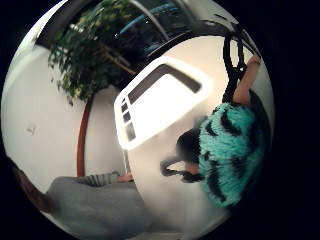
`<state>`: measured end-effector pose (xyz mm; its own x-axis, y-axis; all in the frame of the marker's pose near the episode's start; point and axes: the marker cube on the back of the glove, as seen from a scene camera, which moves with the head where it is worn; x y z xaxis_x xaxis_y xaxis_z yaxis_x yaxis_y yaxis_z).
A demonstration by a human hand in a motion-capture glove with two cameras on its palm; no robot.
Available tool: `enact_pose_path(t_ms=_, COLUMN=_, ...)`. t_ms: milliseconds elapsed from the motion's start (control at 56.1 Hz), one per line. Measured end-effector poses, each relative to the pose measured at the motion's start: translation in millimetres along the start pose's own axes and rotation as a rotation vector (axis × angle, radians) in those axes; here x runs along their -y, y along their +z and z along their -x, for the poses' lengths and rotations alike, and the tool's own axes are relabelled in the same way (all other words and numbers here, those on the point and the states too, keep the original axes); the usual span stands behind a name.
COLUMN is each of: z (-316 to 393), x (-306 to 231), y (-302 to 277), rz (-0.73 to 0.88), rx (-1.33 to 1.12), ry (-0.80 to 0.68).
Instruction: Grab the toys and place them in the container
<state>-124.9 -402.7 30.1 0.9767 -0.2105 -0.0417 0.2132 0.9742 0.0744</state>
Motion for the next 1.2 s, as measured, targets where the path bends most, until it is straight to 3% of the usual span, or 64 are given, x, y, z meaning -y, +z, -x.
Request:
enact_pose_path(t_ms=71, z=55.6, x=36.7, y=14.1, rz=0.017, rx=0.049, ry=-0.039)
enact_pose_path(t_ms=143, z=82.1, x=70.3, y=27.8, rz=0.03, rx=-0.079, ry=0.012)
enact_pose_path(t_ms=214, z=115.2, x=87.8, y=37.7, rz=0.048, rx=0.049, ry=-0.08)
enact_pose_path(t_ms=410, z=127.2, x=101.6, y=70.4, rz=0.13, rx=0.075, ry=-0.049)
enact_pose_path(t_ms=571, z=113.6, x=80.6, y=96.1, rz=0.403, rx=0.089, ry=-0.014)
enact_pose_path(t_ms=642, z=111.1, x=71.3, y=104.7, rz=0.449, rx=0.068, ry=-0.029)
enact_pose_path(t_ms=910, z=99.1, x=39.0, y=95.0, rz=0.442, rx=0.062, ry=-0.075)
enact_pose_path(t_ms=1106, z=50.3, x=-19.0, y=23.4, rz=0.352, rx=0.075, ry=-0.035)
enact_pose_path(t_ms=1195, z=-4.5, x=-57.1, y=-17.6, rz=0.298, rx=-0.057, ry=0.035)
